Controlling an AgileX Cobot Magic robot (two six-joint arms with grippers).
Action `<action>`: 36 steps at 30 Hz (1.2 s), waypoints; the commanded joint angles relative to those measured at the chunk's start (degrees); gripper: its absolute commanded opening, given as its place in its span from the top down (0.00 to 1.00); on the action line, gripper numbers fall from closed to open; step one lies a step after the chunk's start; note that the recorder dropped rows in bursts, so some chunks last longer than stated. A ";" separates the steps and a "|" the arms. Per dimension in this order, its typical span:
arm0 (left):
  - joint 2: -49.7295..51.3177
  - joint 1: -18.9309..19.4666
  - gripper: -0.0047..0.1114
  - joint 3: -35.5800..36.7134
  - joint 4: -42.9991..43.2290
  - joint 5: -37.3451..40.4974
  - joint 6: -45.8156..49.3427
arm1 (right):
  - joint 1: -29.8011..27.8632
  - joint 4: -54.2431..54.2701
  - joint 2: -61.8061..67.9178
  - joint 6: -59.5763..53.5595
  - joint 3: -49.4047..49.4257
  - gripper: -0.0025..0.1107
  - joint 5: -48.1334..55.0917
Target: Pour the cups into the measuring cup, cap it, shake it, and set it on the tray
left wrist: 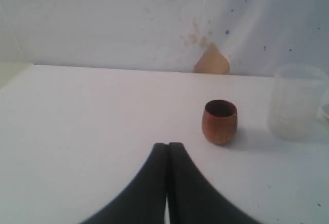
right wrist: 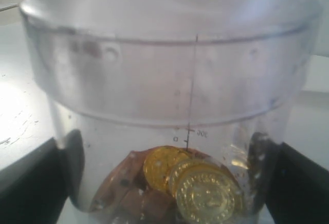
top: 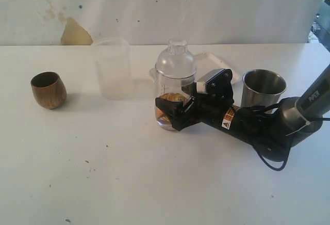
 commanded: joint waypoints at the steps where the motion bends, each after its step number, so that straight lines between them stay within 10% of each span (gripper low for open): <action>1: -1.68 -0.21 0.96 2.46 1.93 -8.86 -1.39 | 0.00 0.05 0.01 -0.27 0.03 0.98 0.90; 12: -1.68 -0.10 0.96 12.08 4.02 -29.33 -4.98 | 0.00 1.36 0.01 -0.27 0.03 0.96 0.90; 23: -1.68 -0.10 0.96 30.70 5.04 -38.04 -5.30 | 0.00 2.32 0.01 -0.27 0.03 0.53 -0.36; 36: -1.68 -0.10 0.96 31.35 4.87 -34.03 -5.09 | 0.00 2.10 0.01 -0.36 0.03 0.25 -0.62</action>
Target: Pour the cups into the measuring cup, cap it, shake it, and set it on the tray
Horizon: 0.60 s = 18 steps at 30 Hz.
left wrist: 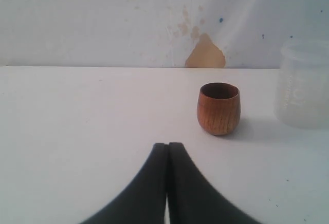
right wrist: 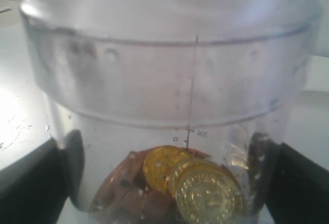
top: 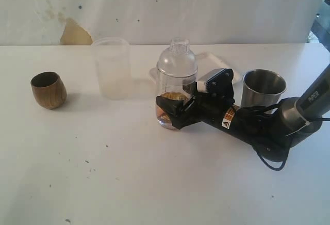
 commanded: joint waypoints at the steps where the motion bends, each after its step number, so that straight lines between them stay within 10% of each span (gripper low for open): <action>1: -0.16 -0.10 0.96 0.29 0.27 0.07 0.12 | 0.00 0.57 0.01 -0.22 0.03 0.23 -0.75; 18: -0.16 -0.10 0.96 0.29 0.27 0.18 0.12 | 0.00 0.57 0.01 -0.32 0.03 0.09 -1.32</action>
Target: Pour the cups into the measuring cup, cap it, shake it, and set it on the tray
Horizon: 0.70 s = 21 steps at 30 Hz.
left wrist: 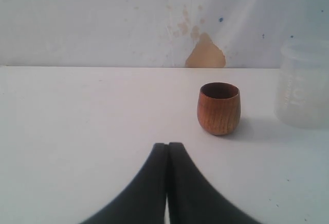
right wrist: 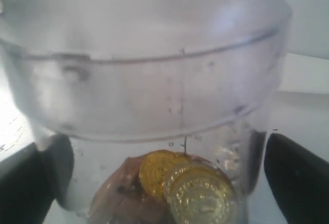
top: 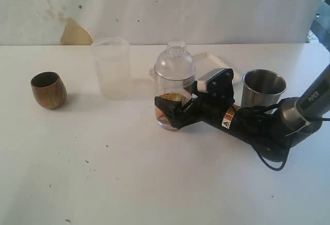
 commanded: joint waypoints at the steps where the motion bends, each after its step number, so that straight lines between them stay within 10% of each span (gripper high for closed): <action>1: -0.16 -0.10 0.96 0.29 0.27 0.18 0.00 | 0.00 0.57 0.01 -1.45 0.03 0.06 -0.95; 21: -0.16 -0.10 0.96 0.29 0.27 0.18 0.00 | 2.91 3.34 2.04 -3.25 -5.81 0.06 2.92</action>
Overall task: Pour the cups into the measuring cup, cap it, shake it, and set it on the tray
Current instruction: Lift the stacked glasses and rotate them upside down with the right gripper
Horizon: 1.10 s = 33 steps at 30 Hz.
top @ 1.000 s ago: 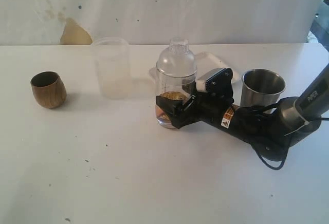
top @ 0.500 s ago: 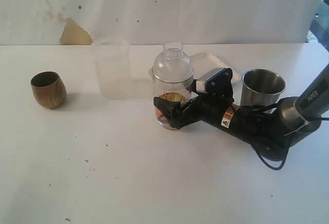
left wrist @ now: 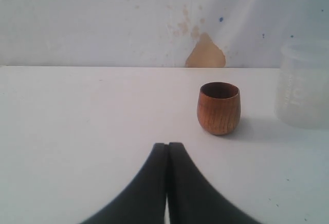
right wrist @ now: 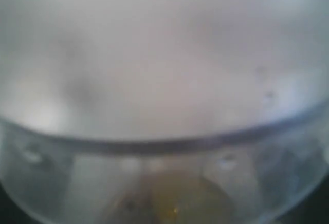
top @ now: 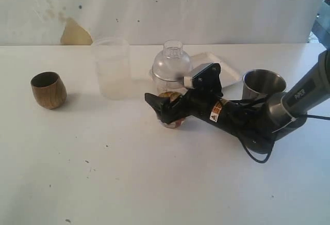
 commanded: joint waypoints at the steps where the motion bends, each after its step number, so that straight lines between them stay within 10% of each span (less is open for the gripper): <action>1: -0.16 -0.10 0.96 0.29 0.27 0.08 0.00 | 0.06 1.41 1.08 -0.66 -1.20 0.06 -0.76; 12: -0.16 -0.10 0.96 0.29 0.01 0.08 -0.30 | 0.06 1.41 2.84 -0.55 -3.49 0.13 -2.56; 22: -0.16 -0.10 0.96 0.29 0.01 0.08 -0.30 | 0.06 0.91 2.84 -0.01 -3.49 0.95 -2.81; 33: -0.16 -0.10 0.96 0.29 0.01 0.08 -0.30 | 0.06 -3.31 -8.19 1.09 -3.49 0.98 2.97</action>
